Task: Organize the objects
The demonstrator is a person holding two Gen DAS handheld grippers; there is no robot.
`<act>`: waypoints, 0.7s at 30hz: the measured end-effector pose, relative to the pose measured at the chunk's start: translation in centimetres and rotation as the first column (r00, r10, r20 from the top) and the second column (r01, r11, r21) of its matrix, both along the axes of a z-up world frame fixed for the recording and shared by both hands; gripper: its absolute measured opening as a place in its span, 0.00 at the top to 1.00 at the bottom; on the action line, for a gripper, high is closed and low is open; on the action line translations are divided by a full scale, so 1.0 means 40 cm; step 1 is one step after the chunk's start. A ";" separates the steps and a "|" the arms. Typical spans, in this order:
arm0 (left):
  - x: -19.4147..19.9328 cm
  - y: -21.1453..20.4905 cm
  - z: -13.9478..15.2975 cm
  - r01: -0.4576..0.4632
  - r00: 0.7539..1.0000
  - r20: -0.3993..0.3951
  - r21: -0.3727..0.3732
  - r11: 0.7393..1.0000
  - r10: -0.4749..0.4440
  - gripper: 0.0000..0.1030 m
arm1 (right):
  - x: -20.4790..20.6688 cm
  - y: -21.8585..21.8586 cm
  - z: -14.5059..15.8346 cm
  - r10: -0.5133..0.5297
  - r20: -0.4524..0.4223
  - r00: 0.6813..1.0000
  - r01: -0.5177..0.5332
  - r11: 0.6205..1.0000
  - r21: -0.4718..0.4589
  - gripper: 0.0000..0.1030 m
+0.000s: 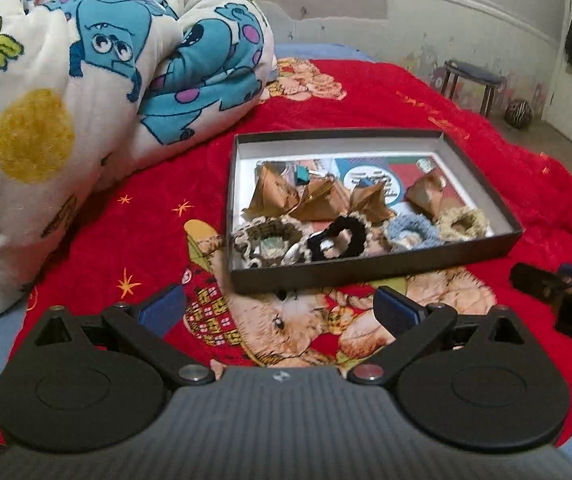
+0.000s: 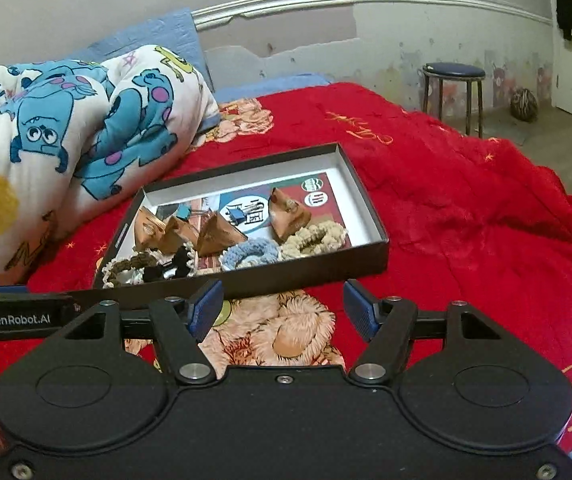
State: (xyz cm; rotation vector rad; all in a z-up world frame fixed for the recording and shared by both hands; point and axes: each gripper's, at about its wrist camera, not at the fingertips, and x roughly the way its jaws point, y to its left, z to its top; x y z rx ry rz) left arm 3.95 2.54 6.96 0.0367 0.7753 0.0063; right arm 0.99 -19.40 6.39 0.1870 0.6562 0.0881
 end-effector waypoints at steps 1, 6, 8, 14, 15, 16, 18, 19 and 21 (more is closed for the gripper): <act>-0.002 -0.002 0.000 0.001 1.000 -0.002 -0.001 1.000 -0.001 0.00 | 0.001 0.002 0.003 0.003 0.003 1.000 -0.003 1.000 -0.004 0.37; -0.006 -0.005 0.006 0.018 1.000 -0.005 -0.025 1.000 -0.019 0.00 | 0.005 0.015 0.005 0.016 0.006 1.000 -0.016 1.000 -0.014 0.37; -0.008 -0.007 0.006 0.023 1.000 -0.005 -0.020 1.000 -0.023 0.00 | 0.006 0.018 0.001 0.018 -0.004 1.000 -0.018 1.000 -0.013 0.37; -0.006 -0.008 0.003 0.022 1.000 -0.020 -0.020 1.000 -0.022 0.00 | 0.009 0.016 -0.006 0.021 -0.023 1.000 -0.021 1.000 0.019 0.36; -0.006 -0.008 0.002 0.021 1.000 -0.021 -0.016 1.000 -0.022 0.00 | 0.009 0.016 -0.008 0.022 -0.023 0.999 -0.022 1.000 0.018 0.36; -0.006 -0.009 0.001 0.020 1.000 -0.021 -0.013 1.000 -0.020 0.00 | 0.010 0.017 -0.009 0.024 -0.024 0.999 -0.023 1.000 0.020 0.36; -0.005 -0.011 -0.001 0.022 0.999 -0.024 -0.008 1.000 -0.022 0.00 | 0.010 0.017 -0.010 0.023 -0.027 0.999 -0.022 1.000 0.021 0.36; -0.005 -0.011 -0.002 0.021 0.999 -0.025 -0.008 1.000 -0.021 0.00 | 0.011 0.016 -0.010 0.023 -0.029 0.999 -0.022 1.000 0.022 0.36; -0.005 -0.011 -0.002 0.022 0.999 -0.027 -0.007 1.000 -0.022 0.00 | 0.013 0.014 -0.010 0.021 -0.030 0.999 -0.021 0.999 0.024 0.36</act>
